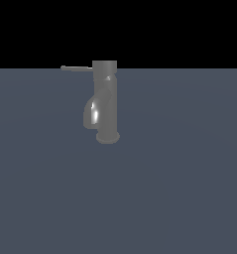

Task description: Turn on the faucet by rotating a designated handle.

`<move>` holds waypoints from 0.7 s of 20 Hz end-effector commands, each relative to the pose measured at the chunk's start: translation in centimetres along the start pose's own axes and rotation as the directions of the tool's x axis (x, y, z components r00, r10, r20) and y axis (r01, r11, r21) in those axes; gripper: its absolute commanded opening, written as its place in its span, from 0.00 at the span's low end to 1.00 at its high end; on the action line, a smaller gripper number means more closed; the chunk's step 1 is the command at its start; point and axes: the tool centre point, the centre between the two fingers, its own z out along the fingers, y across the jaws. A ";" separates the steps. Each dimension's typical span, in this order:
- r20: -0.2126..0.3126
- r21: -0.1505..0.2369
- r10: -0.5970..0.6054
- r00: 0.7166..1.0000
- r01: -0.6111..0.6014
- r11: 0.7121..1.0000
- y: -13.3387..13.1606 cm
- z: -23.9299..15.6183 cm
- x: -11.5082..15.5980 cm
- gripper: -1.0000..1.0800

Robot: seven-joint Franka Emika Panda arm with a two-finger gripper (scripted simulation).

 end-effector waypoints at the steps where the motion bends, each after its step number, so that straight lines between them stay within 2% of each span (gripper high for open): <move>1: 0.004 0.006 0.059 0.998 -0.060 0.998 -0.7 0.2 1.4 0.00; 7: 0.016 0.015 0.200 0.980 -0.200 0.980 -2.3 1.1 4.6 0.00; 14: 0.029 0.017 0.361 0.932 -0.362 0.932 -4.4 2.6 8.4 0.00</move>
